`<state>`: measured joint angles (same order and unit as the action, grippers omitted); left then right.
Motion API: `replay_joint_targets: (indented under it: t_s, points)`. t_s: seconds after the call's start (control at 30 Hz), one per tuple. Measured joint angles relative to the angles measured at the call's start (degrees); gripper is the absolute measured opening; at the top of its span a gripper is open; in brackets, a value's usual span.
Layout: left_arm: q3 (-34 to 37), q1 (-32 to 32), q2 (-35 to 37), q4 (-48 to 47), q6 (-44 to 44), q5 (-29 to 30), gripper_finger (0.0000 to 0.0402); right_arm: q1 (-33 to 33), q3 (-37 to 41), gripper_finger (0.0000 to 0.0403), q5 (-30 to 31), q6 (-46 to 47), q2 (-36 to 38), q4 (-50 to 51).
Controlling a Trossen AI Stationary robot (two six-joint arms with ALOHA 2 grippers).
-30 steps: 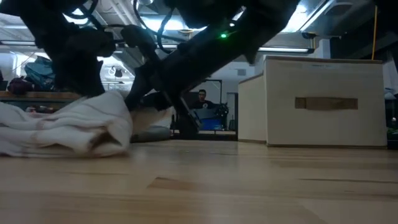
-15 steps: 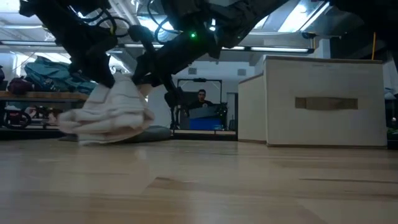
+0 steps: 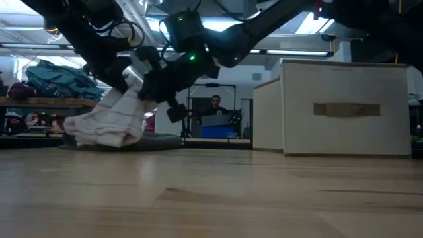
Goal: Fold towel
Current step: Stack the folded white kitchen towel on top of the folded gray kitchen towel
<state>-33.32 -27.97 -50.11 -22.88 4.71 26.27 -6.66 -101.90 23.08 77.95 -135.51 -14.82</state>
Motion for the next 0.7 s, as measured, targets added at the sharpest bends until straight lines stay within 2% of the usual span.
replay_joint_targets:
  t_s: [0.2,0.37,0.5,0.7]
  points:
    - [0.0,-6.8,-1.5,0.3,-5.0,-2.7,0.0001,-1.4,-5.2,0.0005,-0.2,0.0,-3.7,2.0]
    - [0.0,-10.6,-4.9,4.2,-9.8,-7.1,0.0001,-1.8,-5.4,0.0005,2.7,0.8,-3.7,3.9]
    - [0.0,-12.8,-9.2,7.5,-11.2,-8.2,0.0003,-2.0,-5.4,0.0005,4.3,1.3,-3.7,7.2]
    - [0.0,-13.8,-17.1,10.8,-11.2,-8.1,0.0043,-2.3,-5.4,0.0005,4.3,1.2,-3.7,9.1]
